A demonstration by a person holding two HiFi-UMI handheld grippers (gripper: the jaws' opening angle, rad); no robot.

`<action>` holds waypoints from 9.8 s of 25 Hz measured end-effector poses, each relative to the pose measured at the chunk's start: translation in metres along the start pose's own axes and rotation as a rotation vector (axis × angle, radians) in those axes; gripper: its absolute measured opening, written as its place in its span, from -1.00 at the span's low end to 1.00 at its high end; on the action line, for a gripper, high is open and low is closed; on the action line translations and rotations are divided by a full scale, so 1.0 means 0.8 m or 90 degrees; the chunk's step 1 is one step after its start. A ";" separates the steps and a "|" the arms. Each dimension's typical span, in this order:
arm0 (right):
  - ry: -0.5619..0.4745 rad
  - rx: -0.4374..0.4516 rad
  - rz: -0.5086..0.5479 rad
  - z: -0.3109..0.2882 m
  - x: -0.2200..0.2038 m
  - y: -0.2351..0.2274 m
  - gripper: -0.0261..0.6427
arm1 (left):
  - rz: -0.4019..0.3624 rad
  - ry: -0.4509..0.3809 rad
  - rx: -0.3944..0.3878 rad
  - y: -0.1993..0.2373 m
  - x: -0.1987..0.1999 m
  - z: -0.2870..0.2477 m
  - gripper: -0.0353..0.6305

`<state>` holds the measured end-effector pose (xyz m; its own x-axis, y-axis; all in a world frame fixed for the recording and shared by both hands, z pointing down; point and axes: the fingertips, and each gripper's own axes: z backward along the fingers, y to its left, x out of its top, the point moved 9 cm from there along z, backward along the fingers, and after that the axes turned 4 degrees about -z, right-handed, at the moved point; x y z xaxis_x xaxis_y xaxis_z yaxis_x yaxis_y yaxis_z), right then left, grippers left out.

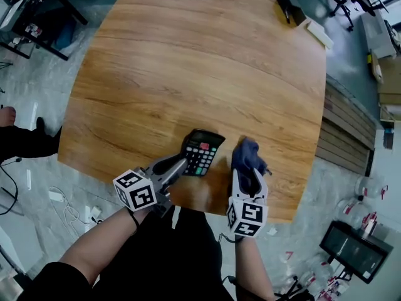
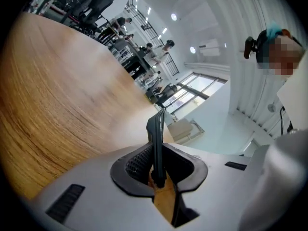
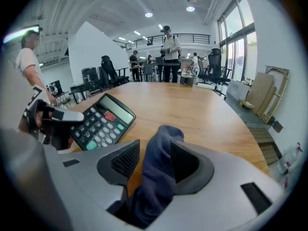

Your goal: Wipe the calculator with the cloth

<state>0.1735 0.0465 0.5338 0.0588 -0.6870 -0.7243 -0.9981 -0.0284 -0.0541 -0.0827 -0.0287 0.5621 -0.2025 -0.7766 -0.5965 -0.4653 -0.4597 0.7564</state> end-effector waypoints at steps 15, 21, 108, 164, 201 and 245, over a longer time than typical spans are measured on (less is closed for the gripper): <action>0.107 -0.076 0.001 -0.028 -0.035 -0.030 -0.74 | 0.029 -0.014 -0.024 -0.015 0.000 -0.002 -0.69; 0.076 -0.048 -0.013 -0.017 -0.030 -0.034 -0.80 | 0.029 -0.022 -0.035 -0.027 0.001 -0.004 -0.69; -0.193 0.178 0.045 0.135 0.118 0.057 -0.81 | 0.157 -0.150 -0.176 -0.131 0.057 0.036 -0.69; -0.347 0.618 -0.115 0.089 0.109 0.070 -0.81 | 0.431 -0.181 -0.319 -0.177 0.038 0.062 -0.69; -0.406 0.420 0.251 0.113 0.094 0.104 -0.81 | 0.466 -0.210 -0.272 -0.163 0.043 0.066 -0.69; -0.133 0.158 0.046 0.007 -0.028 0.001 -0.80 | 0.261 -0.008 -0.059 -0.007 -0.066 -0.022 -0.68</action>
<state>0.1711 0.0659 0.5463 0.0163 -0.5161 -0.8564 -0.9669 0.2101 -0.1451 -0.0539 0.0076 0.5940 -0.3650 -0.8985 -0.2439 -0.2644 -0.1511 0.9525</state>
